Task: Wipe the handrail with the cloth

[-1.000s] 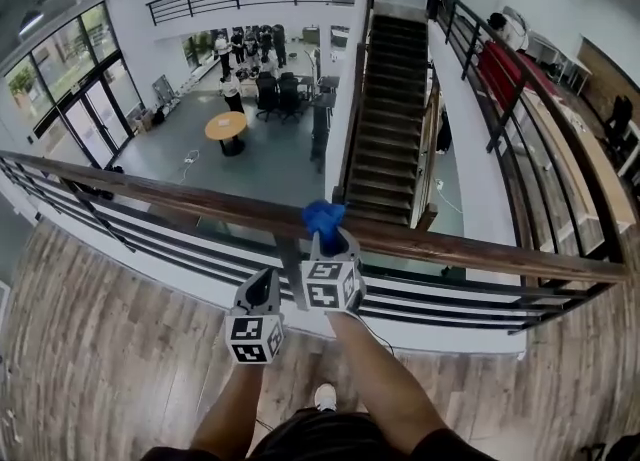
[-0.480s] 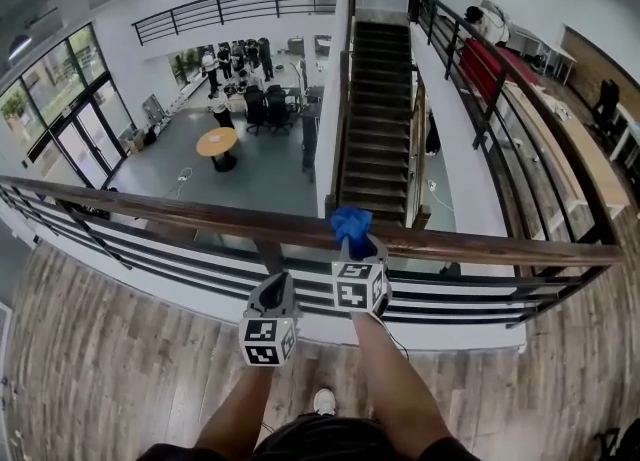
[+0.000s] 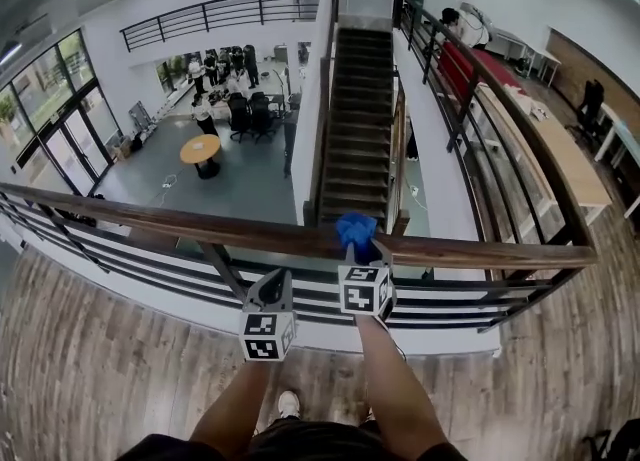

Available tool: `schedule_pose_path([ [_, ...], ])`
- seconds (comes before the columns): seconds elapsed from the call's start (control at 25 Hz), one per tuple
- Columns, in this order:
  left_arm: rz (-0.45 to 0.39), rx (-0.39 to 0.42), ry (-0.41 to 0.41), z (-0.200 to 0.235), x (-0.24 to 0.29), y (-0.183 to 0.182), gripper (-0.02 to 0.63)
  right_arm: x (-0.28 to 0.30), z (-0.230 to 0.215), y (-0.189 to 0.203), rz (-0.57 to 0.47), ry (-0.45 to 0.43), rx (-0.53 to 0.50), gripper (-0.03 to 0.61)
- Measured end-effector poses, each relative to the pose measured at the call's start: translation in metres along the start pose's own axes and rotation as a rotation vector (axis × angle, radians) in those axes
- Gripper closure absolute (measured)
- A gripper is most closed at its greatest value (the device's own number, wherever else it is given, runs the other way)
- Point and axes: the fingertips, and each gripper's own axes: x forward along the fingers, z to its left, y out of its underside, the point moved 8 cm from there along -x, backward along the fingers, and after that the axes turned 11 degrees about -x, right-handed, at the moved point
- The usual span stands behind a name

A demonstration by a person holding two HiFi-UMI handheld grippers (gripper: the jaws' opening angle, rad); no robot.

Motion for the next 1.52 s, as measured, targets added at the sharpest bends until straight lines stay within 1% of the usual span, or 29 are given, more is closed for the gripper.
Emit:
schedule_pose_path([
  [0.16,-0.004,-0.003,0.040,-0.073,0.023,0.013,0.615,-0.018,-0.073,0.036,0.014,0.019,-0.005,0.454],
  [0.32,0.003,-0.007,0.084,-0.142,0.048,0.017,0.615,-0.035,-0.142,0.063,0.020,0.048,0.004,0.454],
  [0.48,0.044,0.027,0.074,-0.195,0.071,0.033,0.615,-0.047,-0.203,0.093,0.035,0.053,0.018,0.454],
  [0.64,0.042,0.040,0.116,-0.242,0.088,0.028,0.615,-0.064,-0.264,0.113,0.054,0.087,0.021,0.454],
  [0.92,0.051,0.045,0.220,-0.349,0.123,0.031,0.615,-0.088,-0.388,0.166,0.078,0.152,0.051,0.454],
  [1.08,0.063,0.052,0.304,-0.411,0.141,0.037,0.615,-0.106,-0.464,0.201,0.116,0.231,0.086,0.454],
  [1.2,0.080,0.083,0.373,-0.452,0.152,0.041,0.615,-0.126,-0.523,0.229,0.156,0.297,0.114,0.454],
  [1.28,0.098,0.105,0.418,-0.475,0.162,0.046,0.615,-0.134,-0.551,0.246,0.173,0.326,0.133,0.454],
  [1.52,0.123,0.116,0.545,-0.543,0.185,0.043,0.615,-0.146,-0.625,0.275,0.220,0.403,0.150,0.454],
])
